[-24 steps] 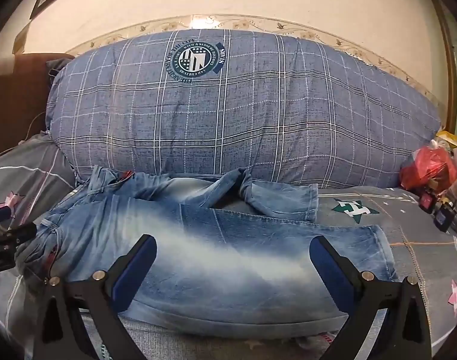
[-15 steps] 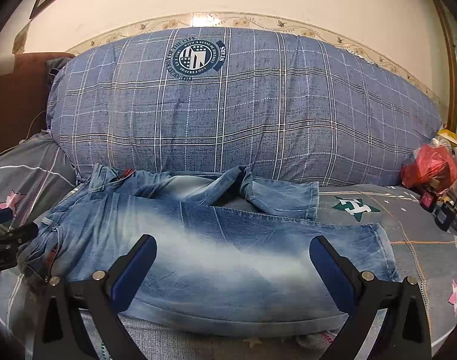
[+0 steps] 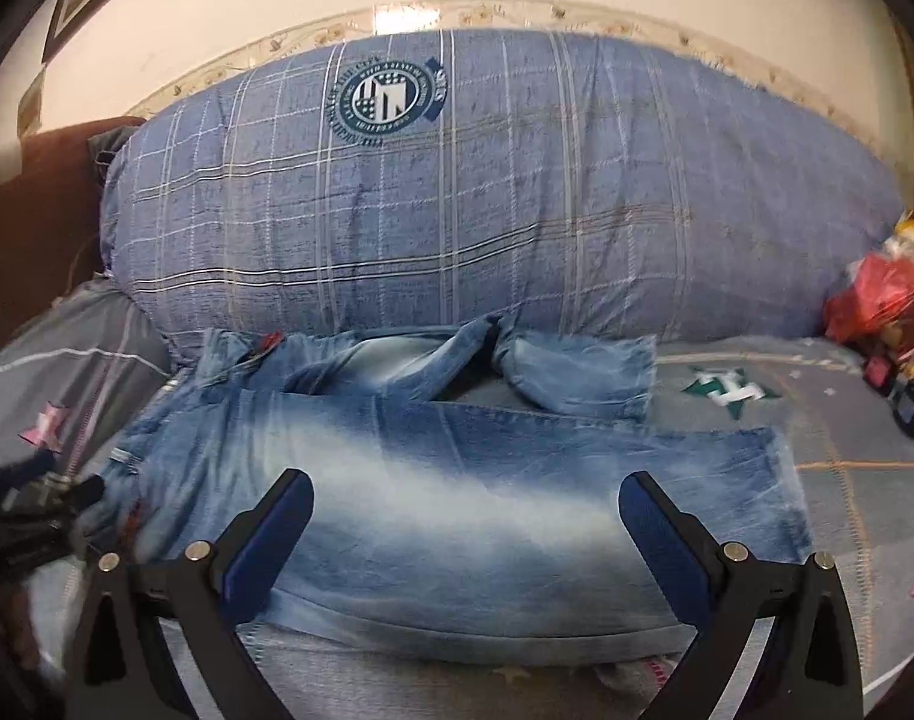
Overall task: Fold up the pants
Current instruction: 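Move both grippers toward the jeans waistband and leg near the pillow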
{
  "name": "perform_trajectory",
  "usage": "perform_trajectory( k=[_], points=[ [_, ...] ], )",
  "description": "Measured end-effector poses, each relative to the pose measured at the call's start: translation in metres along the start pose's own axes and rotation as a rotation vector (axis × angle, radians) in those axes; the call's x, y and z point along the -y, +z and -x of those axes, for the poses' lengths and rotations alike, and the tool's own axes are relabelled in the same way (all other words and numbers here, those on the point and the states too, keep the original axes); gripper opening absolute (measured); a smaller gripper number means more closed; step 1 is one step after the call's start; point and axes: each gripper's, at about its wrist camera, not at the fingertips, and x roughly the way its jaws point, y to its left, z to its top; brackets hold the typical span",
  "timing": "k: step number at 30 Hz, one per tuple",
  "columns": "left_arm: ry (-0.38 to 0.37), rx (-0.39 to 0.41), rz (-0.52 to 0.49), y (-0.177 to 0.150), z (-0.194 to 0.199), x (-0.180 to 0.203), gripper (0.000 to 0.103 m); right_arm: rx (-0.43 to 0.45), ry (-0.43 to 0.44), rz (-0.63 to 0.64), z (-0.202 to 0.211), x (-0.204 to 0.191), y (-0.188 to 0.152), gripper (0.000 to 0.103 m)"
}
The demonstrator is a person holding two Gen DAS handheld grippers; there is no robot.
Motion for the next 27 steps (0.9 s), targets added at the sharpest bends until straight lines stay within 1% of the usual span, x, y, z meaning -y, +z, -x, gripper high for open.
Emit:
perform_trajectory(
  k=[2,3,4,5,6,7,8,10,12,15,17,22,25,27],
  points=[
    [0.008,0.004,-0.012,0.003,-0.001,0.0,0.091,-0.005,0.011,0.021,-0.003,0.0,0.007,0.103],
    [0.013,0.005,-0.017,0.004,-0.001,0.0,0.091,0.049,0.012,0.049,-0.002,-0.004,0.009,0.103],
    [0.02,0.009,-0.024,0.006,-0.001,0.0,0.091,0.049,0.009,0.068,-0.003,-0.005,0.013,0.103],
    [0.023,0.011,-0.026,0.008,-0.001,-0.001,0.091,0.035,0.013,0.079,-0.005,-0.006,0.017,0.103],
    [0.026,0.012,-0.027,0.009,-0.001,-0.002,0.091,-0.002,0.015,0.092,-0.008,-0.006,0.022,0.103],
    [0.028,0.011,-0.026,0.011,-0.001,-0.003,0.091,-0.014,0.022,0.091,-0.009,-0.006,0.025,0.103],
    [0.027,0.009,-0.024,0.013,-0.003,-0.004,0.091,-0.018,0.015,0.11,-0.011,-0.008,0.03,0.103],
    [0.035,0.008,-0.026,0.017,-0.005,-0.006,0.091,-0.064,0.003,0.135,-0.018,-0.009,0.037,0.103],
    [0.044,0.01,-0.035,0.023,-0.008,-0.006,0.091,-0.074,-0.003,0.144,-0.025,-0.008,0.043,0.103],
    [0.049,0.022,-0.052,0.033,-0.011,-0.006,0.091,-0.082,0.005,0.132,-0.032,-0.004,0.051,0.103],
    [0.053,0.027,-0.067,0.041,-0.015,-0.005,0.091,-0.07,0.008,0.122,-0.035,-0.001,0.057,0.103],
    [0.046,0.033,-0.071,0.056,-0.026,-0.004,0.091,-0.062,0.001,0.08,-0.047,0.009,0.073,0.103],
    [0.014,0.014,-0.064,0.069,-0.036,-0.006,0.091,-0.064,0.004,0.045,-0.057,0.015,0.085,0.103],
    [-0.021,-0.02,-0.051,0.082,-0.045,-0.01,0.091,-0.087,0.01,0.047,-0.069,0.017,0.091,0.103]
  ],
)
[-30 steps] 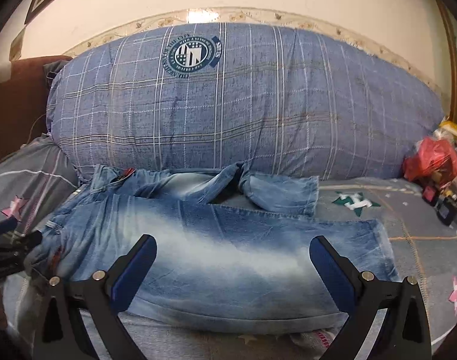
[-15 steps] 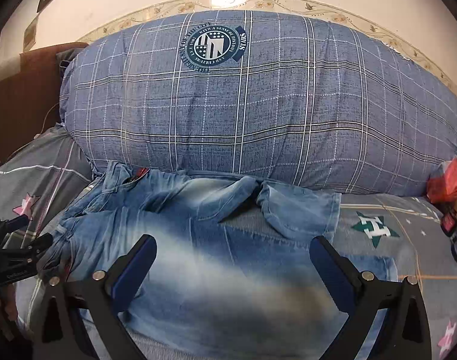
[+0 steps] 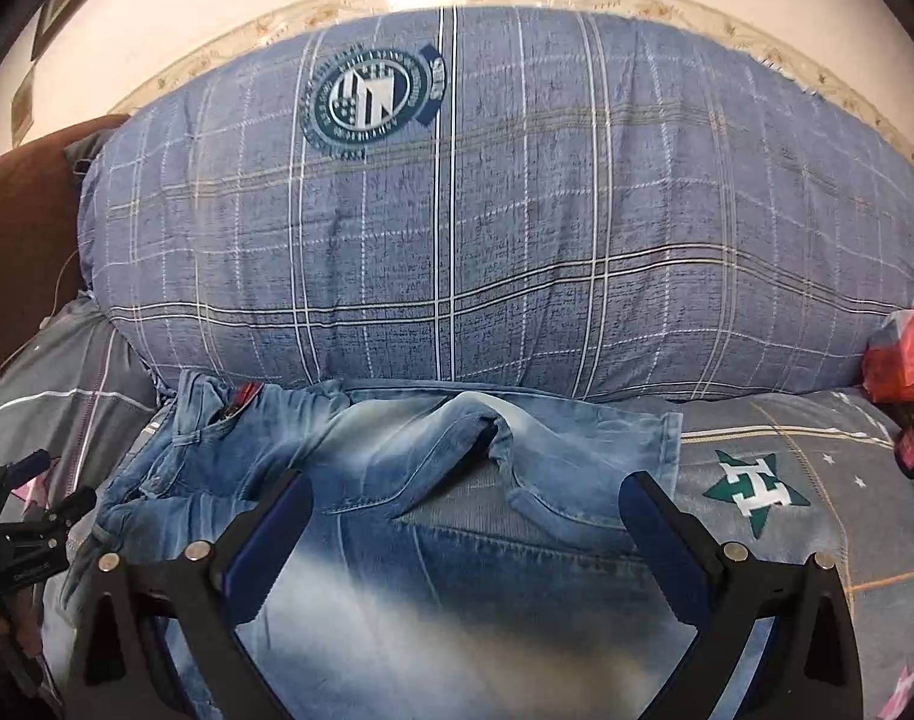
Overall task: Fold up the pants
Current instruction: 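Move both grippers toward the jeans waistband and leg near the pillow, then close the left gripper on the waistband while the right gripper grasps the leg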
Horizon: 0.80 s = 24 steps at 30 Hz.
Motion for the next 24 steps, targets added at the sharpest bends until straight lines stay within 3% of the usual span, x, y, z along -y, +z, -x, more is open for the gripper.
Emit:
perform_trajectory(
  k=[6,12,14,19,24],
  points=[
    [-0.032,-0.062,0.015,0.041,-0.036,-0.017,0.091,-0.109,-0.018,0.02,-0.037,0.019,0.024,0.103],
    [-0.034,-0.113,-0.021,0.067,-0.08,-0.019,0.091,-0.262,0.035,-0.145,-0.085,0.058,0.042,0.103],
    [-0.046,-0.136,0.004,0.076,-0.096,-0.025,0.091,-0.293,0.055,-0.174,-0.1,0.063,0.047,0.103],
    [-0.032,-0.203,0.059,0.089,-0.138,-0.042,0.091,-0.329,-0.029,-0.188,-0.135,0.087,0.058,0.103],
    [-0.057,-0.268,0.116,0.088,-0.177,-0.044,0.091,-0.39,-0.016,-0.253,-0.175,0.121,0.057,0.103]
  ],
)
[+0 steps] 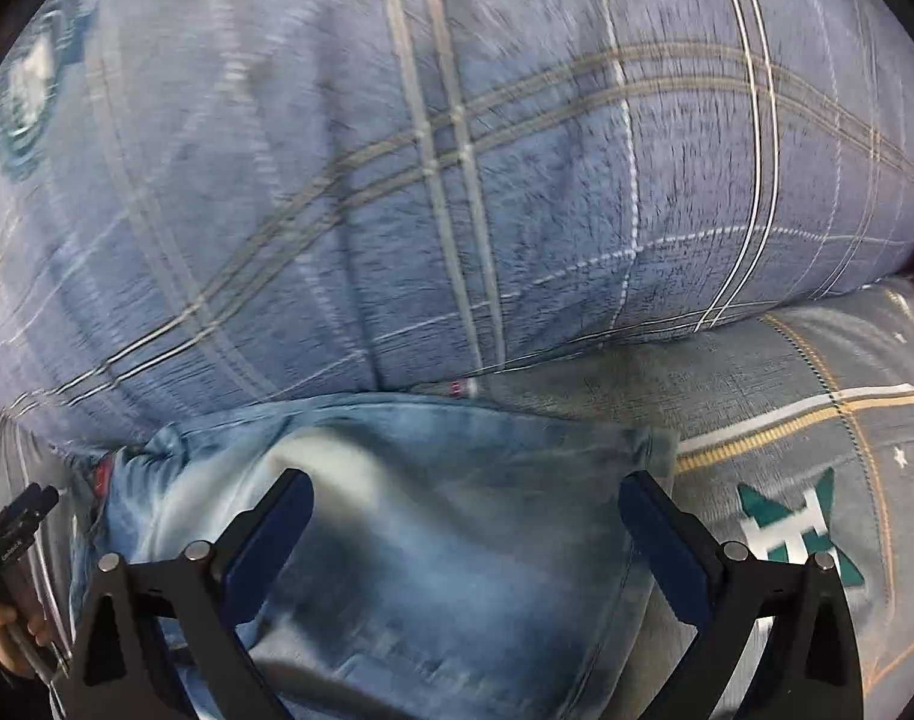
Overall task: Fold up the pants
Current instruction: 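Close the left gripper on the waistband while the right gripper grasps the leg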
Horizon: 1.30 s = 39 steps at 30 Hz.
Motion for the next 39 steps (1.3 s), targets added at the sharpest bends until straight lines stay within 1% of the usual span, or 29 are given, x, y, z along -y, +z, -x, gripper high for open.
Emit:
perform_trajectory(
  k=[2,4,6,7,8,9,10,11,12,13,14,15,16,17,18,19,20,22,25,29,32,33,34,36,37,38,39],
  points=[
    [0.002,-0.021,0.011,0.0,-0.013,0.003,0.091,-0.007,-0.026,0.016,-0.013,0.005,0.007,0.103],
    [-0.004,-0.035,0.002,0.0,-0.023,0.01,0.091,-0.021,-0.046,0.053,-0.026,0.005,0.012,0.103],
    [0.006,-0.036,-0.018,0.001,-0.029,0.017,0.088,-0.048,-0.017,0.077,-0.037,0.005,0.019,0.103],
    [0.011,-0.038,-0.031,0.001,-0.032,0.022,0.083,-0.063,0.01,0.087,-0.042,0.004,0.021,0.103],
    [0.012,-0.041,-0.041,0.001,-0.034,0.026,0.07,-0.078,0.031,0.1,-0.047,0.002,0.023,0.103],
    [0.006,-0.051,-0.045,0.002,-0.037,0.029,0.064,-0.094,0.041,0.126,-0.052,-0.002,0.024,0.103],
    [0.003,-0.068,-0.044,0.002,-0.04,0.033,0.059,-0.102,0.04,0.149,-0.056,-0.005,0.024,0.103],
    [0.01,-0.07,-0.043,0.001,-0.04,0.035,0.056,-0.108,0.028,0.171,-0.06,-0.008,0.024,0.103],
    [0.017,-0.063,-0.044,0.001,-0.041,0.037,0.054,-0.114,0.005,0.192,-0.066,-0.011,0.023,0.101],
    [0.015,-0.056,-0.047,0.0,-0.04,0.039,0.047,-0.123,-0.01,0.208,-0.069,-0.013,0.023,0.094],
    [0.011,-0.051,-0.052,-0.002,-0.037,0.043,0.035,-0.132,-0.013,0.223,-0.072,-0.013,0.021,0.087],
    [0.009,-0.049,-0.057,-0.003,-0.034,0.047,0.032,-0.137,-0.026,0.24,-0.073,-0.015,0.02,0.077],
    [0.007,-0.043,-0.064,-0.004,-0.031,0.05,0.029,-0.132,-0.054,0.265,-0.073,-0.016,0.019,0.063],
    [0.008,-0.03,-0.068,-0.005,-0.026,0.053,0.028,-0.125,-0.084,0.299,-0.07,-0.018,0.017,0.053],
    [0.009,-0.021,-0.068,-0.006,-0.018,0.055,0.028,-0.119,-0.084,0.306,-0.067,-0.018,0.017,0.03],
    [0.01,-0.001,-0.061,-0.008,-0.01,0.057,0.027,-0.118,-0.093,0.304,-0.063,-0.018,0.018,0.017],
    [0.007,0.013,-0.054,-0.008,-0.004,0.057,0.027,-0.111,-0.098,0.303,-0.058,-0.017,0.018,0.016],
    [-0.006,0.043,-0.038,-0.009,0.013,0.057,0.026,-0.073,-0.102,0.336,-0.044,-0.022,0.018,0.01],
    [-0.021,0.086,-0.028,-0.007,0.039,0.059,0.025,-0.003,-0.105,0.347,-0.018,-0.031,0.02,0.009],
    [-0.054,0.153,-0.014,-0.007,0.089,0.053,0.025,0.108,-0.104,0.338,0.03,-0.045,0.034,0.008],
    [-0.077,0.194,-0.01,-0.007,0.127,0.051,0.024,0.196,-0.095,0.339,0.075,-0.057,0.044,0.008],
    [-0.093,0.21,-0.007,-0.009,0.142,0.05,0.024,0.217,-0.091,0.342,0.089,-0.058,0.043,0.008],
    [-0.105,0.217,-0.005,-0.009,0.152,0.049,0.021,0.241,-0.09,0.348,0.104,-0.061,0.043,0.008],
    [-0.134,0.232,-0.001,-0.017,0.178,0.043,0.02,0.276,-0.08,0.352,0.131,-0.063,0.04,0.008],
    [-0.155,0.232,0.003,-0.018,0.188,0.039,0.02,0.289,-0.067,0.353,0.146,-0.061,0.033,0.008],
    [-0.176,0.231,0.008,-0.023,0.186,0.028,0.02,0.3,-0.06,0.358,0.155,-0.058,0.025,0.008],
    [-0.188,0.231,0.009,-0.029,0.192,0.026,0.02,0.313,-0.062,0.369,0.168,-0.059,0.014,0.008]
  ],
)
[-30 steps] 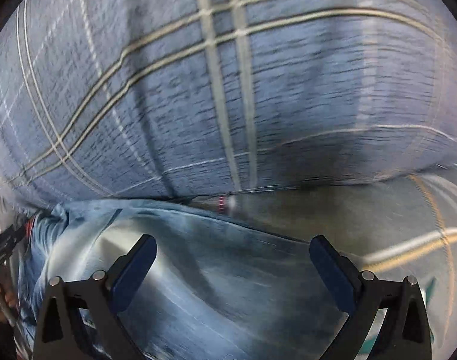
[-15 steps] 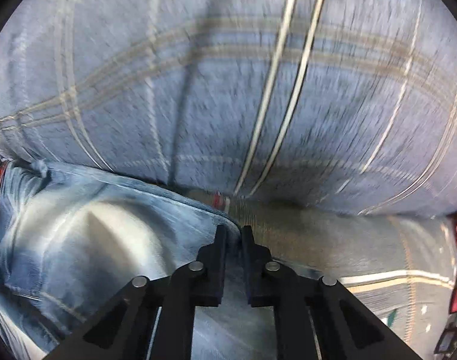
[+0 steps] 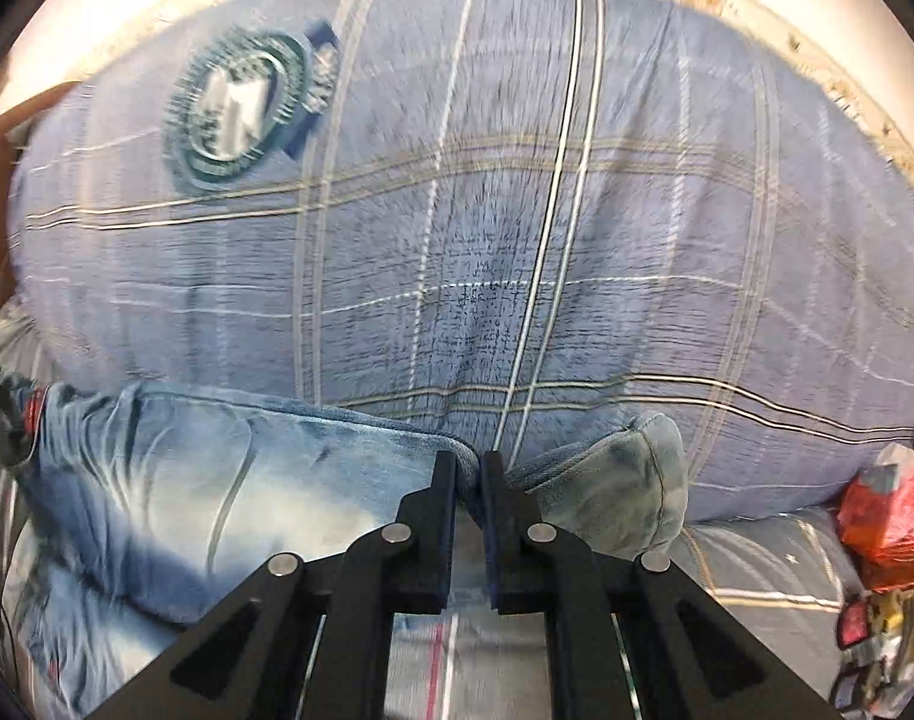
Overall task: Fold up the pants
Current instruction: 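Close the left gripper on the waistband while the right gripper grasps the leg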
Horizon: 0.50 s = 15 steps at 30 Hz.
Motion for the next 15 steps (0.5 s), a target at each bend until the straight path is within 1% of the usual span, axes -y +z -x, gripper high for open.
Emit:
perform_trajectory(
  k=[1,2,4,5,6,8,9,12,13,15],
  points=[
    [-0.013,0.0,0.001,-0.01,0.008,-0.002,0.02,0.008,0.001,0.009,0.009,0.002,-0.005,0.008],
    [-0.018,-0.001,0.001,-0.016,0.013,-0.001,0.02,0.014,0.004,0.016,0.022,0.001,-0.017,0.008],
    [-0.038,0.001,0.011,-0.032,0.03,-0.002,0.02,0.025,0.017,0.014,0.038,0.01,-0.054,0.008],
    [-0.051,0.003,0.012,-0.042,0.033,-0.004,0.02,0.027,0.024,0.009,0.04,0.009,-0.065,0.008],
    [-0.062,0.007,0.01,-0.052,0.043,-0.002,0.02,0.028,0.036,0.0,0.042,0.008,-0.085,0.008],
    [-0.076,0.001,0.01,-0.074,0.054,-0.003,0.02,0.021,0.052,-0.018,0.054,0.002,-0.109,0.008],
    [-0.077,-0.01,0.01,-0.086,0.05,-0.009,0.02,0.012,0.064,-0.026,0.053,0.005,-0.123,0.008],
    [-0.06,-0.071,0.012,-0.126,0.054,-0.014,0.02,-0.029,0.098,-0.061,0.074,0.005,-0.167,0.008],
    [-0.058,-0.108,0.02,-0.145,0.053,-0.02,0.02,-0.056,0.106,-0.066,0.074,0.004,-0.182,0.008],
    [-0.045,-0.167,0.021,-0.171,0.044,-0.025,0.02,-0.12,0.098,-0.062,0.068,0.0,-0.212,0.008]
  ],
)
